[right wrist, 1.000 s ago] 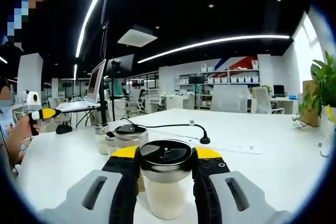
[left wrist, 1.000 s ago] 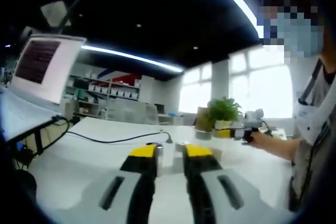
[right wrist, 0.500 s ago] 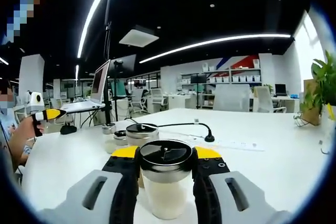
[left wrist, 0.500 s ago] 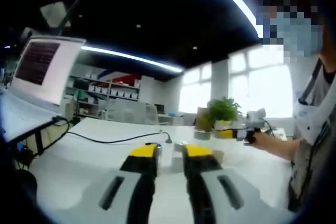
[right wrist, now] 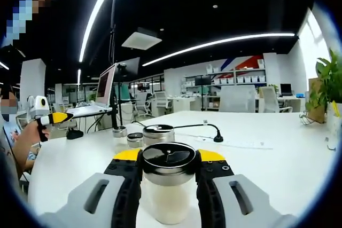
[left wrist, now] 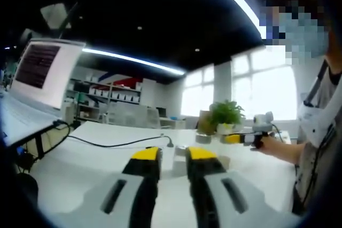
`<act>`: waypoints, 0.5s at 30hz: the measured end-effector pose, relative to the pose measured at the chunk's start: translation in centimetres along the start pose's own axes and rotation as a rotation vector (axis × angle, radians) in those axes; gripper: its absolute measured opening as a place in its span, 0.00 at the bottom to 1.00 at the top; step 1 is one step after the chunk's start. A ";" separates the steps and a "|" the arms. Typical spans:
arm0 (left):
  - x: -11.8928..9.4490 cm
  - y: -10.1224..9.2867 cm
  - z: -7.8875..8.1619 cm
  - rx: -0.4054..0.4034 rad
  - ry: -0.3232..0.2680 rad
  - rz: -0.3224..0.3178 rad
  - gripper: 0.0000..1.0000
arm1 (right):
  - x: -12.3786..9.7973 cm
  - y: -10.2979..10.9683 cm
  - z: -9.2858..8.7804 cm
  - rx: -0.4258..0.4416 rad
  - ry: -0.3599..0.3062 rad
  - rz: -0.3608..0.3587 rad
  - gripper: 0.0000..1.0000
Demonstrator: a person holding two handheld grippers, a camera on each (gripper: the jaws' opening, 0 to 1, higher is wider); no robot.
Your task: Rotate the seasoning bottle until the label or dispensing opening points toward the visible target arrow and the bottle remains upright within the marked orientation range
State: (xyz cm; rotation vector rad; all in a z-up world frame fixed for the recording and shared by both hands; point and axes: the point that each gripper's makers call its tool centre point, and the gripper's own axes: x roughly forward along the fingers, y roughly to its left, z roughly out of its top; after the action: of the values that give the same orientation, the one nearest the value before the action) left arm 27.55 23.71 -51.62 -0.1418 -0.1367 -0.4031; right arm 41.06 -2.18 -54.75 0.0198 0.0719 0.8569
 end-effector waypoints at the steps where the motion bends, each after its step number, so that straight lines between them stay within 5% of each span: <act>1: 0.0 -0.1 0.0 0.000 -0.001 0.000 0.20 | 0.0 0.1 0.0 0.000 0.001 0.001 0.38; 15: -0.2 -0.7 0.5 0.002 -0.012 -0.011 0.20 | -0.9 2.0 -0.2 -0.009 -0.006 0.010 0.38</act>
State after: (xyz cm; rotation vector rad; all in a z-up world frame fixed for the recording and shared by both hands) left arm 27.04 23.17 -51.11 -0.1415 -0.1492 -0.4129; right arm 38.95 -1.54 -54.80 0.0148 0.0625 0.8674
